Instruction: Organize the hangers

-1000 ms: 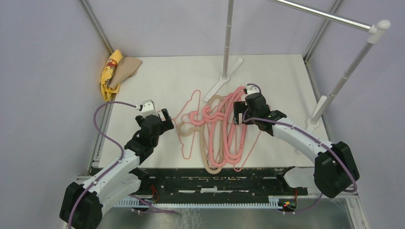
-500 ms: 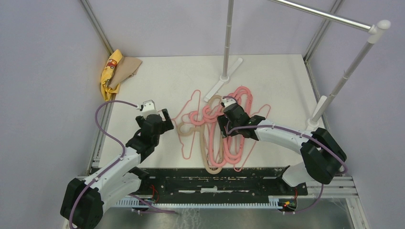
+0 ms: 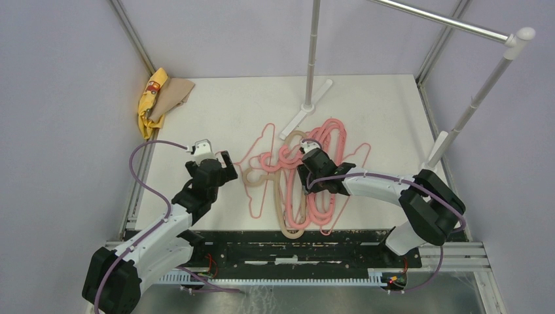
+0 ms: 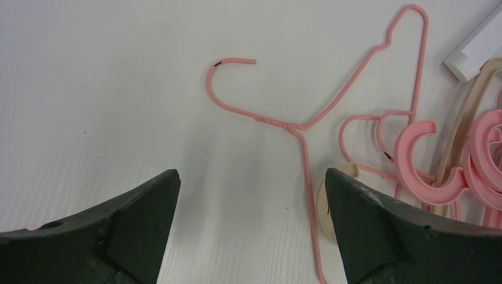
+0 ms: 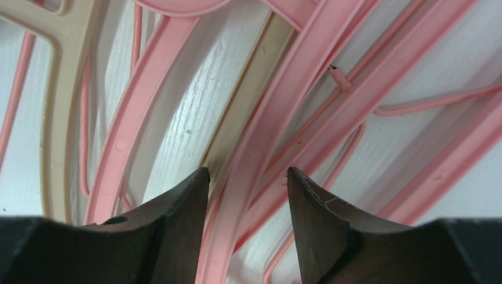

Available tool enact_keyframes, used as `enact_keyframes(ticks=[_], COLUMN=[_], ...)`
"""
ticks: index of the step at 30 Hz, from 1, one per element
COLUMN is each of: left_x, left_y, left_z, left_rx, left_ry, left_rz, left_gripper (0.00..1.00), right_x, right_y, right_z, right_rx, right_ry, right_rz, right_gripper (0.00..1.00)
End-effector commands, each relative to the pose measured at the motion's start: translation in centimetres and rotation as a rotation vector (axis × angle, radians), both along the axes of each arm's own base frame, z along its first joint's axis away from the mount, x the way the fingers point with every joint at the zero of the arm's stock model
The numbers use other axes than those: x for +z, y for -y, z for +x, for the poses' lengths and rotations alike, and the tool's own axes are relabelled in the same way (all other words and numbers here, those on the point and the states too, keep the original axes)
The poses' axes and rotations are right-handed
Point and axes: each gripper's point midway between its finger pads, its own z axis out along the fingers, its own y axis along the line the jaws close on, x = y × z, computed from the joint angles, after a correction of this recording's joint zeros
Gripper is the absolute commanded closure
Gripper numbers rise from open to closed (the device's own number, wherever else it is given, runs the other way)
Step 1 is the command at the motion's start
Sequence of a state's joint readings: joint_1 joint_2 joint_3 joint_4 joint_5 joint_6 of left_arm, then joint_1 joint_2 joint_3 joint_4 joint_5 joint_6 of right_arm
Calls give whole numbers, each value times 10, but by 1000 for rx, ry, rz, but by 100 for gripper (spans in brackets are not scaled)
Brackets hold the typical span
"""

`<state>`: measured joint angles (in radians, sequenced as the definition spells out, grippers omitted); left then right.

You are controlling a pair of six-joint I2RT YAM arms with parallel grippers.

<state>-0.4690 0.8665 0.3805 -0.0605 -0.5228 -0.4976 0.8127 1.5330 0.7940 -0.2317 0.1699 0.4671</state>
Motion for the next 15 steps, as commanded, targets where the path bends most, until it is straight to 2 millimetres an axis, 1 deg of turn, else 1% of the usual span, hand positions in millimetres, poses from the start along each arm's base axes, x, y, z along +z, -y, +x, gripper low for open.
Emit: enact_keyframes(ticks=[1,2,3,4,5,10,15], left_x=[7,7,6,6,5,4,3], left_y=[0,0,0,0,0,-1,0], left_z=[4,4,3,4,4,4,4], left_rx=[35,36,36,35,38,39,40], left_ry=[43,43,41,43,42,40,39], left_rz=[-43,-44,-44,-45,-44,-41,-42], left_gripper=[1,1,1,1,1,1,1], right_x=[2,3,4,6,10,36,70], right_y=[-4,-4,-4,-4,-4,-2,-2], right_z=[2,2,1,1,1,-4,-14], right_rx=[-7,-7,-8,-9,-11,-5,12], right_ry=[19,19,19,20,25,51,77], right_rz=[17,17,19,23,31,57,112], right_gripper=[52,62,78,86,89,96,97])
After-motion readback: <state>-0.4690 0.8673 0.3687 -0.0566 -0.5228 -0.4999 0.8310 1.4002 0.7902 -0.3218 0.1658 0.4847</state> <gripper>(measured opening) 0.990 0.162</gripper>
